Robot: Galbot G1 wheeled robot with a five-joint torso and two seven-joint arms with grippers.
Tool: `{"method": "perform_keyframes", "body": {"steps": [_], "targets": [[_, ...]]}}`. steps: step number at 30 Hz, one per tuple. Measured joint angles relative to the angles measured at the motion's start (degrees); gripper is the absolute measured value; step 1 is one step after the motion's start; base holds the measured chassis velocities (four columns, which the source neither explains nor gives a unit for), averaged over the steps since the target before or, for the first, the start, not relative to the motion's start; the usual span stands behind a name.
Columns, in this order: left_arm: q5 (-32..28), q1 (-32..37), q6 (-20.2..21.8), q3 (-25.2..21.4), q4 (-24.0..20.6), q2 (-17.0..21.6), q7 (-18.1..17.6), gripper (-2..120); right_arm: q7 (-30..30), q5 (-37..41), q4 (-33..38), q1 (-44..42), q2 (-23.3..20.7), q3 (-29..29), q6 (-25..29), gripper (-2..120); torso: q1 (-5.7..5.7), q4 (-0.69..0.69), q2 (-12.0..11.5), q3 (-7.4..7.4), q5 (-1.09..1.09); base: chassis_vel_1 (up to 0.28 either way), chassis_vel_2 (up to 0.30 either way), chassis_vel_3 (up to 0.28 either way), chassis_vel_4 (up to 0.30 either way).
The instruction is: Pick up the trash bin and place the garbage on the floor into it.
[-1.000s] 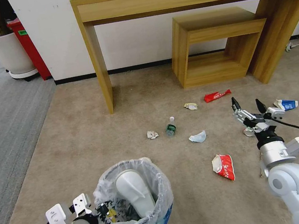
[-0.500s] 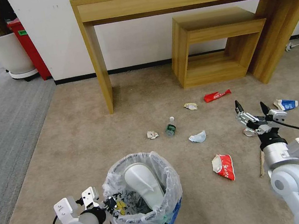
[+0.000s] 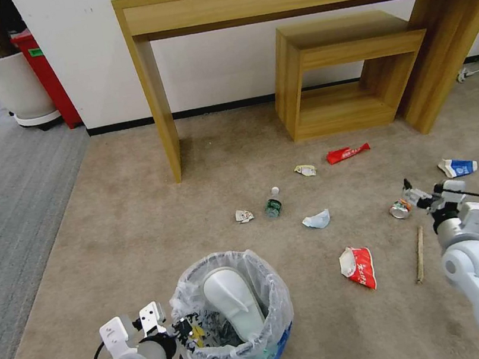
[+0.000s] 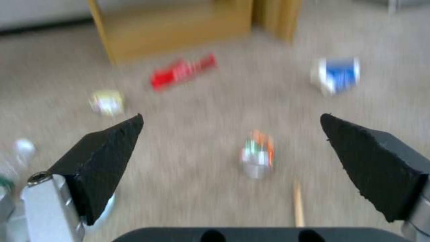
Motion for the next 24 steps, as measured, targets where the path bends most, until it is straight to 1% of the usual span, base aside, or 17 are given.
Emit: {"method": "perform_keyframes", "body": {"steps": [1,2,3,6,7,9,10,17,20,24], "targets": [[0.01,0.01,0.00,0.08,0.01,0.08,-0.12,0,1.62,2.67,-1.37,1.04,0.20,-1.51,-1.58,100,0.00,0.00,0.00,0.00,0.00,0.000,0.000,0.000,0.000],[0.01,0.01,0.00,0.08,0.01,0.08,-0.12,0,1.62,2.67,-1.37,1.04,0.20,-1.51,-1.58,100,0.00,0.00,0.00,0.00,0.00,0.000,0.000,0.000,0.000],[0.00,0.02,0.00,0.14,0.01,0.12,-0.37,0,3.03,5.20,-3.29,2.33,0.58,-3.45,-3.11,100,0.00,0.00,0.00,0.00,0.00,0.000,0.000,0.000,0.000],[0.02,0.33,0.00,0.46,0.01,0.12,-0.89,0,6.21,9.54,-6.95,4.71,1.69,-7.77,-6.33,100,0.00,0.00,0.00,0.00,0.00,0.000,0.000,0.000,0.000],[0.02,0.33,0.00,0.46,0.01,0.12,-0.89,0,6.21,9.54,-6.95,4.71,1.69,-7.77,-6.33,100,0.00,0.00,0.00,0.00,0.00,0.000,0.000,0.000,0.000],[0.33,0.48,0.01,0.74,0.01,-0.05,-1.03,0,7.24,11.25,-8.06,5.60,2.33,-9.74,-7.35,100,0.00,0.01,0.00,0.00,0.00,0.000,0.000,0.000,0.000],[0.60,0.50,0.02,0.95,0.09,-0.18,-1.09,0,7.79,11.62,-8.63,6.14,2.86,-11.11,-7.75,100,0.00,0.01,0.00,0.00,-0.01,0.000,0.000,0.000,0.000],[1.27,0.51,0.08,1.74,0.53,-0.47,-1.33,0,10.20,12.07,-10.06,7.66,4.99,-15.09,-9.90,100,0.00,0.01,0.00,0.00,-0.02,0.000,0.000,0.000,0.000],[1.29,0.46,0.08,1.89,0.60,-0.46,-1.45,0,11.10,12.14,-10.82,8.01,5.94,-16.06,-10.82,100,0.00,0.01,0.00,0.00,-0.01,0.000,0.000,0.000,0.000],[1.30,0.33,0.08,2.06,0.80,-0.42,-1.53,0,11.10,11.19,-11.93,8.29,6.95,-17.11,-10.77,100,0.00,0.00,-0.01,0.00,-0.02,0.000,0.000,0.000,0.000]]}}
